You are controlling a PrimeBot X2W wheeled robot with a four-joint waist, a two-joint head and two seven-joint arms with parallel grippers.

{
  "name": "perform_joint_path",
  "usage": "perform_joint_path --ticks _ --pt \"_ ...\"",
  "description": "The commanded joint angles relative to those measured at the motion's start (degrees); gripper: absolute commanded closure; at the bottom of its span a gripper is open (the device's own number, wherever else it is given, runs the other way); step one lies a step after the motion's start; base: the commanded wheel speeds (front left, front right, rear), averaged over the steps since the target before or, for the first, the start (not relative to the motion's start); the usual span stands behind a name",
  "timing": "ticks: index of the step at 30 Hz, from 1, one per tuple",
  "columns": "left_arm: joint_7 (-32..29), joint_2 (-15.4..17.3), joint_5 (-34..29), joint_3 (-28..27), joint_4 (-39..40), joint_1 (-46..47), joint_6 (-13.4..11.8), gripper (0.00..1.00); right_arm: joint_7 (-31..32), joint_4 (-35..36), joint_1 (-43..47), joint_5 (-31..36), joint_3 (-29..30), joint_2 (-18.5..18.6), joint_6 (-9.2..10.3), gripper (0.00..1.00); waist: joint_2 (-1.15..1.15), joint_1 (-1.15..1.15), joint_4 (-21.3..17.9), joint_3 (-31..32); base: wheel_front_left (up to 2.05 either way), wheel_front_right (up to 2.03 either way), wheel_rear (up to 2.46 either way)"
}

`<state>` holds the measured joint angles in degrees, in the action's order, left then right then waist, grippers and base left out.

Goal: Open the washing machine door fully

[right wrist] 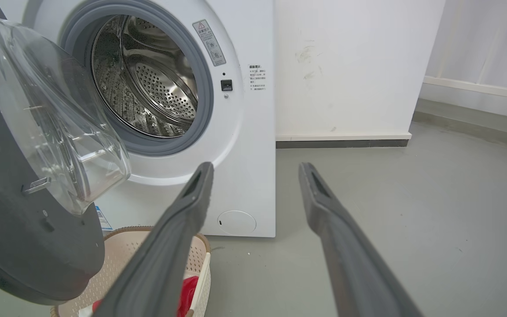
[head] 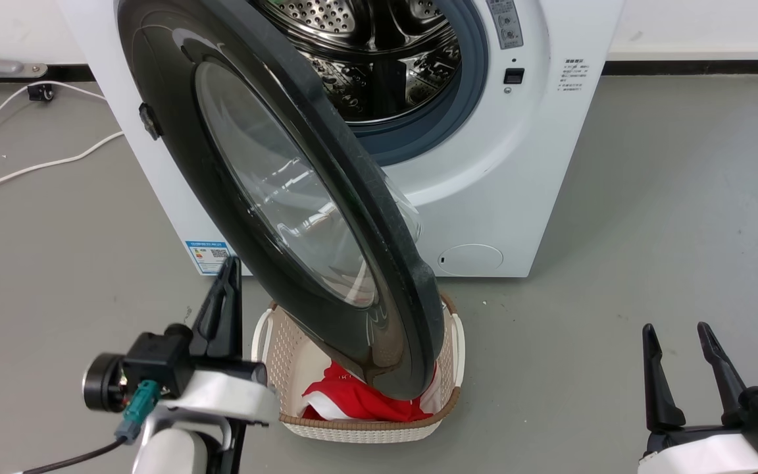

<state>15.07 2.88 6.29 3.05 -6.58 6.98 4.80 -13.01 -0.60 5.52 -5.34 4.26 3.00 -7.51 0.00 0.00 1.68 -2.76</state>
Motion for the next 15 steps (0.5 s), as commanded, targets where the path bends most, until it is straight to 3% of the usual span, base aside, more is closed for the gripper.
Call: perform_joint_path --ticks 1,15 --pt "0.14 -0.01 -0.13 -0.15 0.94 0.93 -0.25 1.0 -0.24 -0.22 -0.93 -0.47 0.13 -0.23 0.04 0.0 0.0 0.0 0.06 -0.02 0.0 0.0 0.0" --pt "0.14 0.12 -2.29 0.13 16.31 8.58 -0.68 1.0 -0.61 -0.54 -0.49 -0.99 1.45 -0.23 0.03 0.0 0.0 0.0 0.89 0.31 0.0 0.0 0.0"
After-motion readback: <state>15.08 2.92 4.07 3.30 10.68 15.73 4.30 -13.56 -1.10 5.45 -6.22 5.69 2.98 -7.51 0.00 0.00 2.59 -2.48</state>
